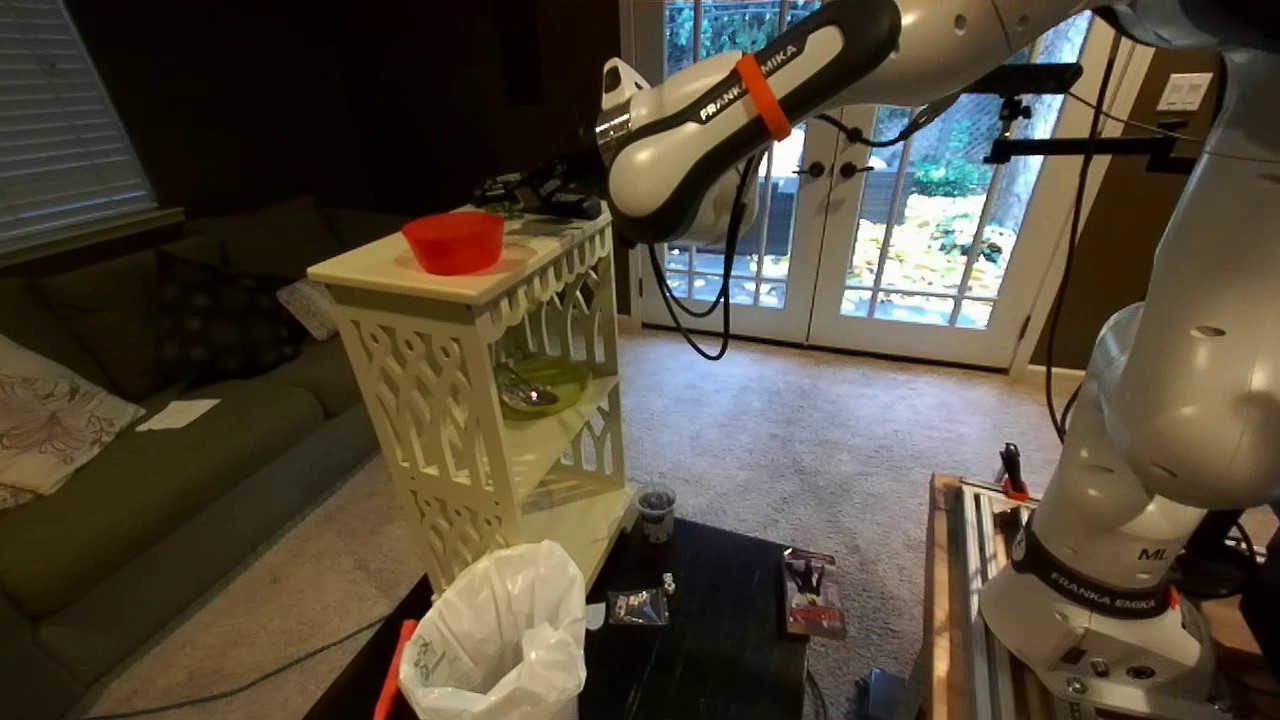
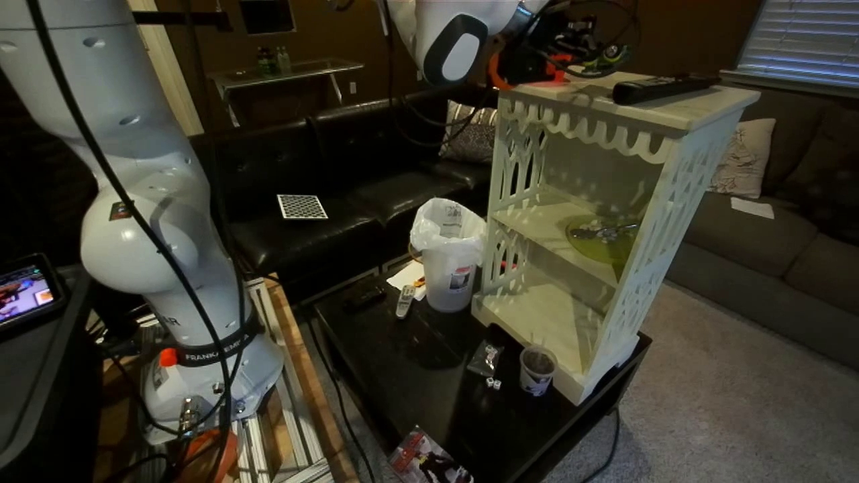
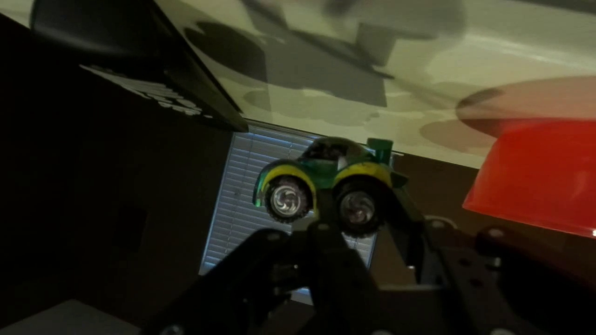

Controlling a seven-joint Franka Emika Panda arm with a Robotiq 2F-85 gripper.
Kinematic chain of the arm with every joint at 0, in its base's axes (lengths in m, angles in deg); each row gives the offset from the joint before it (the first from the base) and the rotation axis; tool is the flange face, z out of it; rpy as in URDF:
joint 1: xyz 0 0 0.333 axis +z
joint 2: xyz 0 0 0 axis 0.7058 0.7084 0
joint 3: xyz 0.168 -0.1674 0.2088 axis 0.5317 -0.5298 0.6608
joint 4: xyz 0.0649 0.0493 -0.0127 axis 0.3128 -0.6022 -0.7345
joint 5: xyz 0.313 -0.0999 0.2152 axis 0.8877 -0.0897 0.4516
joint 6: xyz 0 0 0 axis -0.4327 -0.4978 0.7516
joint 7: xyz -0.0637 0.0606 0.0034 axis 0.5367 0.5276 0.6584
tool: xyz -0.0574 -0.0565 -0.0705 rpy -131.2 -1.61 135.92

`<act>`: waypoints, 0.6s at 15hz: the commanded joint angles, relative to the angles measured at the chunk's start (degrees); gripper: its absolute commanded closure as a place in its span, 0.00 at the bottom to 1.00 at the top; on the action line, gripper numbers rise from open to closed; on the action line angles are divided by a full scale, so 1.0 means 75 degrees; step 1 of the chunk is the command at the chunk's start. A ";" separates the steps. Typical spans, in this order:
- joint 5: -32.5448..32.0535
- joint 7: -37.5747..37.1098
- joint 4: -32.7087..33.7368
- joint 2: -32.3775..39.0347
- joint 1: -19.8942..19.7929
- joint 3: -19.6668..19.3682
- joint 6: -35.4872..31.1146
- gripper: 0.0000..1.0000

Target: Remove the car from the top shelf and place it on top of the shelf.

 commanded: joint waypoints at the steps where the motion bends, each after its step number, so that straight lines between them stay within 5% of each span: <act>1: 0.0260 0.0133 0.0600 0.0460 0.0073 0.0019 0.0023 0.92; 5: 0.0299 0.0246 0.0609 0.0439 0.0146 -0.0037 0.0385 0.92; 6: 0.0272 0.0303 0.0486 0.0318 0.0158 -0.0052 0.0526 0.81; 7: 0.0192 0.0344 0.0323 0.0124 0.0148 -0.0056 0.0659 0.42; 9: 0.0265 0.0613 0.0039 -0.0261 0.0145 -0.0164 0.0893 0.40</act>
